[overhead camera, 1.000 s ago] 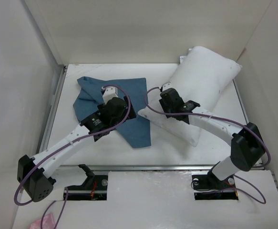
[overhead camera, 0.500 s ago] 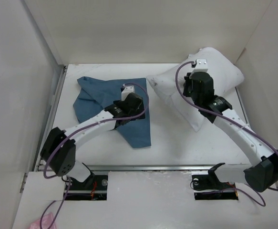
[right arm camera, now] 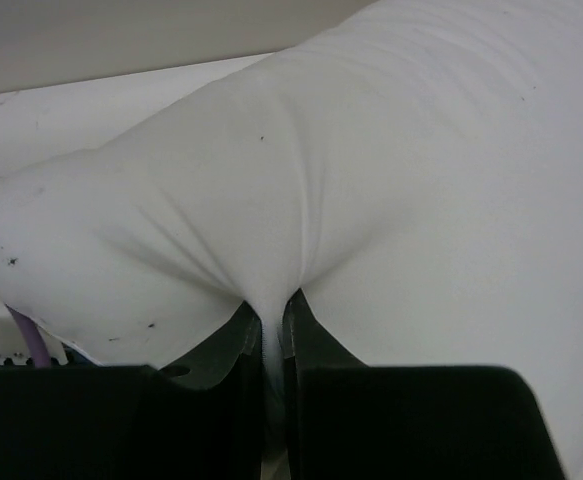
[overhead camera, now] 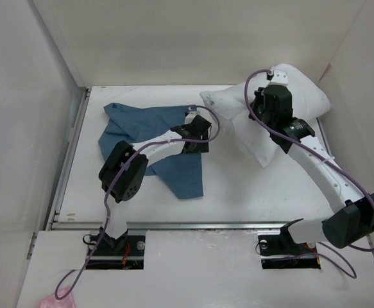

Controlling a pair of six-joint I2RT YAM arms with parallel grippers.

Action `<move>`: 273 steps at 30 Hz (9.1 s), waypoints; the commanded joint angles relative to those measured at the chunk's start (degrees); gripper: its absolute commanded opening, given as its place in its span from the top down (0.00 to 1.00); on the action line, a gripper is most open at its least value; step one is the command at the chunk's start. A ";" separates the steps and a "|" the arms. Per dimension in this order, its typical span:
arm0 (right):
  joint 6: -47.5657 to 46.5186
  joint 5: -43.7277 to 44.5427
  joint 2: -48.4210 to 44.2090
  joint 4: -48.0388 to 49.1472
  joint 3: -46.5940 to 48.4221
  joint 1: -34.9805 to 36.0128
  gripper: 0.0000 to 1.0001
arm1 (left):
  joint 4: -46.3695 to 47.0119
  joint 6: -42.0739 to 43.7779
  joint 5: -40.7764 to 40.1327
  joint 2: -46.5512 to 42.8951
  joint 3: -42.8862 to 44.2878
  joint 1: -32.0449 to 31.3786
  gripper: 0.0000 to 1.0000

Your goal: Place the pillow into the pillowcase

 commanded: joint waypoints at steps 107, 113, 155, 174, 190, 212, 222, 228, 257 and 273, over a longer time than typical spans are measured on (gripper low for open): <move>27.62 10.29 37.24 42.84 17.09 8.77 1.00 | -23.55 -4.49 -3.55 -31.97 -3.42 -6.63 1.00; 31.49 10.29 38.82 43.63 17.70 9.91 1.00 | -18.20 0.69 5.73 -31.44 2.53 -6.63 1.00; -2.22 10.21 11.40 27.02 -7.53 16.68 0.04 | -22.59 7.72 -6.99 -0.77 34.53 15.52 0.03; -24.14 -23.20 27.83 32.82 3.81 9.82 0.01 | -17.66 12.20 1.71 7.32 37.43 17.72 0.52; -15.08 -25.22 14.23 49.42 -16.12 11.14 1.00 | -9.23 16.25 8.31 10.40 50.44 15.88 1.00; -3.39 -5.83 2.54 46.11 -25.46 13.69 0.40 | -14.84 12.04 10.43 8.55 48.16 3.13 0.30; -16.04 -6.49 -4.15 26.33 -23.17 13.69 0.07 | -10.90 8.27 -2.93 -15.24 24.73 1.46 0.00; -15.00 -13.96 -3.90 26.14 -22.02 13.69 0.00 | -8.08 2.55 -3.73 -24.23 5.21 0.93 0.00; 1.52 -0.89 16.67 62.53 -19.84 15.45 1.00 | -10.37 7.19 1.27 -12.72 17.22 -6.61 1.00; 16.46 28.82 12.02 67.79 -13.58 16.68 1.00 | -4.07 -3.78 9.53 -29.32 -5.60 -13.39 1.00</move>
